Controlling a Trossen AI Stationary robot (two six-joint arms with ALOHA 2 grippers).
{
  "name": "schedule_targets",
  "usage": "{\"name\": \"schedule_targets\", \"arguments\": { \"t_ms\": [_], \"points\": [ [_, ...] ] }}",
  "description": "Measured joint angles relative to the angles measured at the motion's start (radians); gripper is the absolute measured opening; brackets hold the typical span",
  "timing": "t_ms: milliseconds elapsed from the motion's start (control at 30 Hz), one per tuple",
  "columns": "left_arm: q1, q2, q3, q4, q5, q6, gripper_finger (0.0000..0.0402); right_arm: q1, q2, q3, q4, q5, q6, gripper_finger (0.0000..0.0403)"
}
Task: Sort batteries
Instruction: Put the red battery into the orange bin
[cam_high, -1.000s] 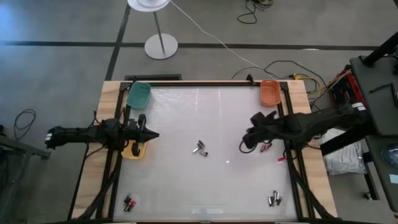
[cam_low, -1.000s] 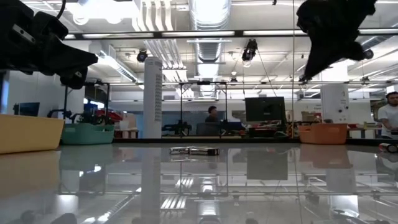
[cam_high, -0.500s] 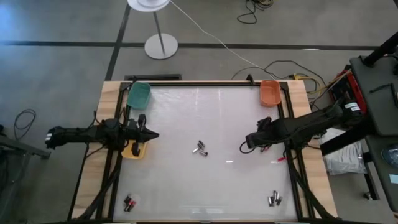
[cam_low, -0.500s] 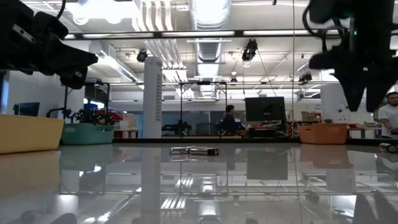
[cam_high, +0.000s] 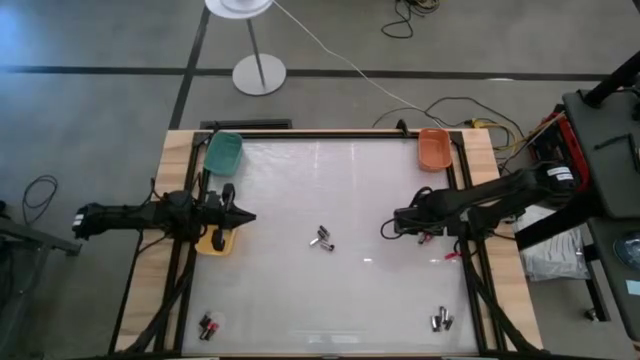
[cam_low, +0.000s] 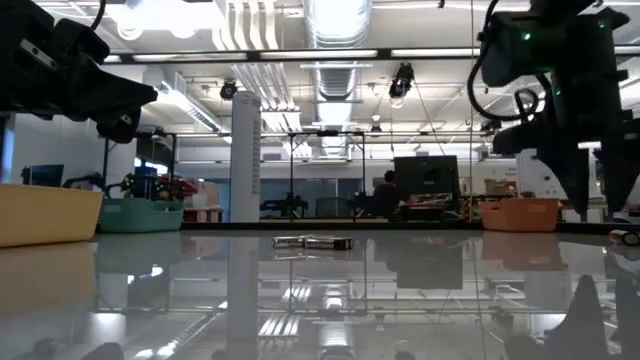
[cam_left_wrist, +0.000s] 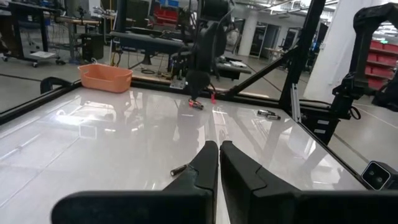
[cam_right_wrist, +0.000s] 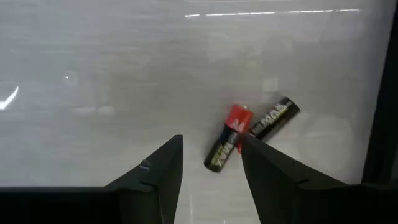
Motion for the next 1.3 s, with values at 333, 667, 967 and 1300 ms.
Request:
{"name": "schedule_targets", "arguments": {
  "t_ms": [333,667,967,1300],
  "points": [
    [0.0,0.0,0.0,0.0,0.0,0.0,0.0,-0.005,0.093,-0.007,0.001,-0.045,-0.012,0.0122],
    [0.0,0.0,0.0,0.0,0.0,0.0,0.0,-0.005,0.1,-0.036,0.037,-0.045,0.018,0.0137],
    [0.0,0.0,0.0,0.0,0.0,0.0,0.0,-0.005,0.101,-0.079,0.162,-0.041,0.021,0.013],
    [0.0,0.0,0.0,0.001,0.0,0.0,0.0,-0.004,0.101,-0.08,0.179,-0.019,-0.031,0.0063]
  ]
}}
